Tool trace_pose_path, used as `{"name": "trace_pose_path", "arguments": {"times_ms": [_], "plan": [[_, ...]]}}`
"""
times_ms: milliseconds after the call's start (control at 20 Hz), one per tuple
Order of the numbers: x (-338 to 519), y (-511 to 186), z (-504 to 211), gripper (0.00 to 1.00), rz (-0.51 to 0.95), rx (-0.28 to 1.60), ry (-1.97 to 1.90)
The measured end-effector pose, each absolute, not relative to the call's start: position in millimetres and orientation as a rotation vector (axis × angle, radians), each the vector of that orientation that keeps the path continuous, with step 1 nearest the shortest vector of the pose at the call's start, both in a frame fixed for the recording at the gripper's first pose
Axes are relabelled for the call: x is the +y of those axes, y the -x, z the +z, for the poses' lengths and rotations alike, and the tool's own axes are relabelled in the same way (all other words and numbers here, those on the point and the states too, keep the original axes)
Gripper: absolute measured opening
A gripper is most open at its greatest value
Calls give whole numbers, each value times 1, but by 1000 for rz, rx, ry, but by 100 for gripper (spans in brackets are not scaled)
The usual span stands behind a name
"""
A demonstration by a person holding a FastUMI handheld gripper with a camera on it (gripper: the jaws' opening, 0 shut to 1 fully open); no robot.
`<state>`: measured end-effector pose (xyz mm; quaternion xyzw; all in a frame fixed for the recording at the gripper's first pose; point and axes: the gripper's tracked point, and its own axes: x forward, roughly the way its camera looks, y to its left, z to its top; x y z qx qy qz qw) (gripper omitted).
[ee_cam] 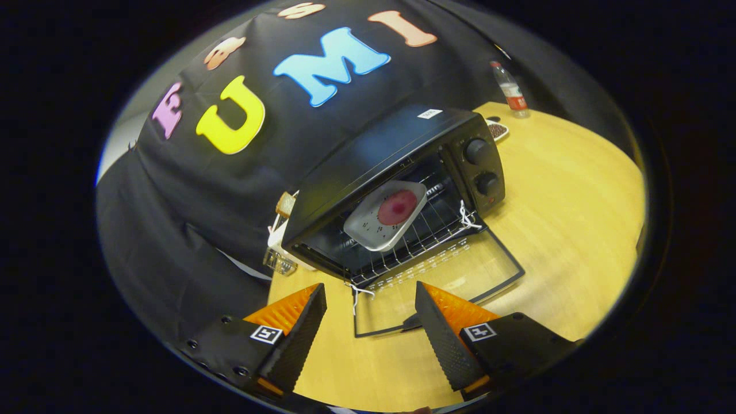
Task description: Open the toaster oven, put the food inside, and close the toaster oven door.
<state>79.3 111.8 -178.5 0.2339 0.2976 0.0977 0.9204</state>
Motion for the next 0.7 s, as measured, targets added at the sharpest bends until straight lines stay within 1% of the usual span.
{"name": "trace_pose_path", "arguments": {"times_ms": [150, 250, 500, 700], "plan": [[106, -66, -198, 98, 207, 655, -267], [95, -61, -210, 99, 167, 674, -165], [85, -53, -236, 99, 105, 711, -42], [85, -46, -258, 99, 105, 768, 62]]}}
